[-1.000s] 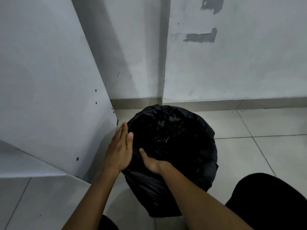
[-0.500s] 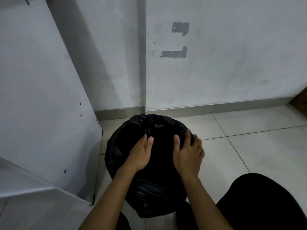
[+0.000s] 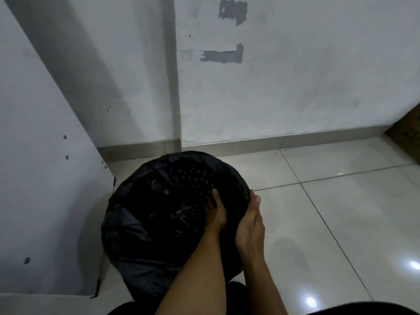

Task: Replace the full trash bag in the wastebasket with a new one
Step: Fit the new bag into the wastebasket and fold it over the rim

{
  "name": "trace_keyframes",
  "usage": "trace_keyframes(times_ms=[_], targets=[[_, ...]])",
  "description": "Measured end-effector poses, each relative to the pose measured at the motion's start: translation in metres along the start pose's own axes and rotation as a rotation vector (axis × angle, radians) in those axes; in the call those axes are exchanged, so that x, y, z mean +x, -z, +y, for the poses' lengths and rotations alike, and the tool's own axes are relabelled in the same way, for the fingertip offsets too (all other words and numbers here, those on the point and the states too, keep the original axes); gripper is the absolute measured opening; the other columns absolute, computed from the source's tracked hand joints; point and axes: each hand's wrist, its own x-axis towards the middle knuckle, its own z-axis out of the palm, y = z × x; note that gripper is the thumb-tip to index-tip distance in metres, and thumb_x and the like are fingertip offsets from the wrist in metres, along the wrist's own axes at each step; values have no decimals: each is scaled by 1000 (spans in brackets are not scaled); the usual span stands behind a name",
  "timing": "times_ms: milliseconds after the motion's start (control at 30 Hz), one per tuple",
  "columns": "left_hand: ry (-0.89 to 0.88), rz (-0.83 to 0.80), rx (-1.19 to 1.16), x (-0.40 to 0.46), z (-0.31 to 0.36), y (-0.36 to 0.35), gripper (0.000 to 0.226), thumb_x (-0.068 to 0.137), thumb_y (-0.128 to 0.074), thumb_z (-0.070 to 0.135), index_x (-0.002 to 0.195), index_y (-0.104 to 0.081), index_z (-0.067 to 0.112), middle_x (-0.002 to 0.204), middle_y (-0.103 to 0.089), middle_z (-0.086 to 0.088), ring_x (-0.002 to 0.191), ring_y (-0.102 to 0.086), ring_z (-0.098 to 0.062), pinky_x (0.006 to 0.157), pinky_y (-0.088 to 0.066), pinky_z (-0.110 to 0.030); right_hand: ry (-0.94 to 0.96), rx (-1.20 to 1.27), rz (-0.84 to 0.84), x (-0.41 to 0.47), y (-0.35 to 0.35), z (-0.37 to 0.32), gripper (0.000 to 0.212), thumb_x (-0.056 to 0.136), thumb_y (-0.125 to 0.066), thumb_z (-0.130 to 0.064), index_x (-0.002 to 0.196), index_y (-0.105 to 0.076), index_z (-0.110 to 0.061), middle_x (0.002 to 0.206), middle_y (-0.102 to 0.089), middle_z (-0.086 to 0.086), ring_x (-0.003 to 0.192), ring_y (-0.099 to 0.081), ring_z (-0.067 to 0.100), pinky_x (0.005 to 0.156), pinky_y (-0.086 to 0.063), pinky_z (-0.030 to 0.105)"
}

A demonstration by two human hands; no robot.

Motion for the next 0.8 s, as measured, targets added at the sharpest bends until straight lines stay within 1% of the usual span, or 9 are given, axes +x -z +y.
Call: trace_keyframes(times_ms=[67,133,233,300,367,500,633,767,800], targets=[[-15,19,107,-23,11,-1,91,85,-2,79,157,5,24,165,5,-3,152,1,-23,122,4,-47,-5,36,-22,1,3,-1,60,101,-11,-59,152,-36,-40,155,-43,-8,144,-36,14,108,-25,23],[-32,36,176,-19,3,-4,78,95,-8,66,155,12,21,164,13,-3,152,5,-22,119,8,-42,11,18,-34,4,5,2,58,102,-11,-55,152,-37,-39,154,-43,-10,143,-35,9,105,-24,19],[-83,28,258,-12,-12,0,76,97,-17,62,155,13,23,164,13,-5,152,1,-26,120,2,-42,28,6,-45,6,5,4,54,104,-15,-52,151,-40,-38,147,-47,-16,132,-37,-3,101,-25,11],[-116,84,342,-11,-18,8,87,92,-27,69,157,1,19,163,0,-11,149,-10,-33,119,-10,-47,45,-29,-45,8,4,5,52,105,-17,-51,148,-44,-39,135,-52,-20,123,-41,-5,92,-28,3],[-70,178,482,-7,-20,20,98,83,-30,79,155,-11,15,158,-12,-12,145,-17,-34,115,-14,-54,61,-59,-33,9,3,7,51,105,-18,-50,145,-48,-39,135,-55,-18,123,-46,-1,92,-31,8],[149,70,616,4,-32,41,110,71,-16,92,155,12,28,162,20,-9,149,14,-34,115,5,-64,25,-62,-21,8,3,6,52,105,-16,-52,144,-48,-41,142,-55,-10,135,-46,11,102,-31,20],[257,-46,580,8,-53,36,106,78,-18,87,153,21,23,160,25,-15,148,20,-36,119,7,-55,4,-53,-16,7,4,7,55,103,-15,-56,143,-48,-41,140,-56,-9,135,-46,12,102,-32,21],[285,-152,661,15,-58,35,118,65,-10,97,155,16,24,160,25,-12,147,24,-34,118,12,-54,13,-60,-14,12,2,15,59,100,-12,-63,140,-52,-44,135,-60,-13,129,-52,9,104,-39,25],[272,-175,682,15,-53,40,115,68,-10,95,155,13,24,161,23,-12,148,21,-33,118,11,-53,7,-59,-13,13,1,16,61,99,-12,-65,139,-52,-44,136,-60,-12,129,-52,10,106,-40,27]])
